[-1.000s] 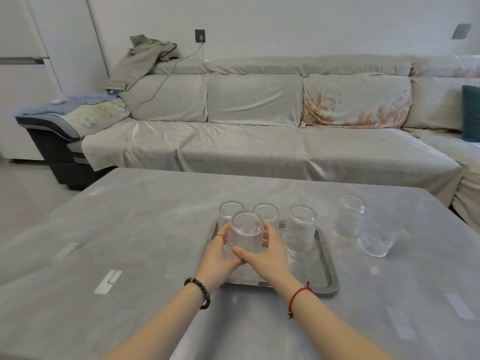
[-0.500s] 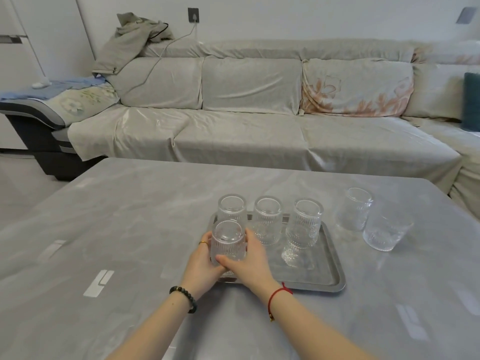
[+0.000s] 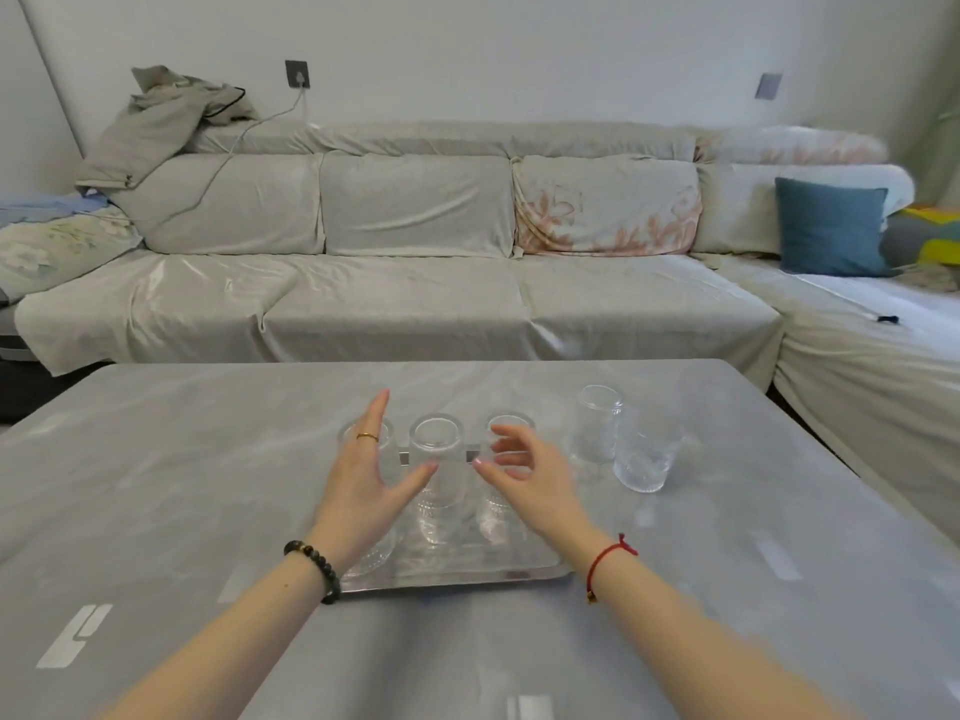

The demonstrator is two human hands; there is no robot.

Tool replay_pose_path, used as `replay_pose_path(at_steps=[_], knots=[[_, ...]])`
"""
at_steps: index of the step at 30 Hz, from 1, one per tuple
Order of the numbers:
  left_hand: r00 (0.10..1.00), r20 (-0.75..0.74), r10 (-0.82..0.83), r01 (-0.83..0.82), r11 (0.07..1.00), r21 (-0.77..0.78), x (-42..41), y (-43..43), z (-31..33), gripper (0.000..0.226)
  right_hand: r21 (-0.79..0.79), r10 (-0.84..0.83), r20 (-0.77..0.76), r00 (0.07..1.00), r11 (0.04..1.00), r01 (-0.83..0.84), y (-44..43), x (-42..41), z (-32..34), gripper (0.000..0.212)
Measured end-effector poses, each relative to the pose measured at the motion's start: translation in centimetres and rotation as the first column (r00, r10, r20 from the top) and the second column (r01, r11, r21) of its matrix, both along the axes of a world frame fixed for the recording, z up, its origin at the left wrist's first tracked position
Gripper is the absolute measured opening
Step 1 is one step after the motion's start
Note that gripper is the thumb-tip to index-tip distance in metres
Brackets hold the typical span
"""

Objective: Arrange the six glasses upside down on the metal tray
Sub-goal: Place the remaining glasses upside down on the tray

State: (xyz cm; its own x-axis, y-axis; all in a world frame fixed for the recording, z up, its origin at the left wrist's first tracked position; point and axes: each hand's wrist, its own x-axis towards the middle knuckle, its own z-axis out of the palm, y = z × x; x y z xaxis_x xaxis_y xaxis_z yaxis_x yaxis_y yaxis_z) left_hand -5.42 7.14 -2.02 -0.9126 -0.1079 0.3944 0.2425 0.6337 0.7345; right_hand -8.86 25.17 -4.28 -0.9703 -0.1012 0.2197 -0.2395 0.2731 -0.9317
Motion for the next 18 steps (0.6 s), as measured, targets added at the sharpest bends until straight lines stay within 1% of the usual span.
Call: replay_pose_path(at_steps=[3,5,9,10,12,13,15,18], knots=[[0.990,0.015,-0.143,0.143,0.990,0.021,-0.9,5.0,0.9,0.085,-0.032,-0.088,-0.030,0.996,0.996,0.087,4.4,-0.3,1.0,0.041],[0.968,0.062,-0.243,0.240,0.970,0.049,-1.6,8.5,0.6,0.084,-0.030,-0.140,-0.036,0.989,0.990,0.139,7.3,-0.5,1.2,0.043],[0.876,0.244,-0.415,0.390,0.909,0.148,-3.5,15.0,-0.9,0.089,-0.050,-0.251,-0.046,0.967,0.967,0.249,12.3,-1.0,0.2,0.040],[0.845,0.284,-0.454,0.419,0.891,0.176,-4.0,16.3,-1.2,0.084,-0.037,-0.273,-0.049,0.961,0.962,0.271,13.3,-1.2,-0.3,0.042],[0.799,0.320,-0.510,0.457,0.860,0.230,-5.2,18.7,-2.0,0.061,-0.013,-0.321,-0.042,0.946,0.947,0.320,15.3,-1.7,-1.5,0.049],[0.785,0.328,-0.526,0.465,0.849,0.251,-5.8,19.7,-2.4,0.056,-0.004,-0.347,-0.034,0.937,0.938,0.347,16.1,-2.0,-2.2,0.054],[0.761,0.363,-0.538,0.456,0.841,0.291,-7.1,21.2,-3.1,0.055,0.010,-0.388,-0.013,0.921,0.921,0.389,17.4,-2.9,-3.4,0.063],[0.748,0.374,-0.549,0.447,0.832,0.329,-9.2,22.8,-4.3,0.044,0.009,-0.407,0.027,0.913,0.913,0.407,18.4,-4.5,-5.0,0.071]])
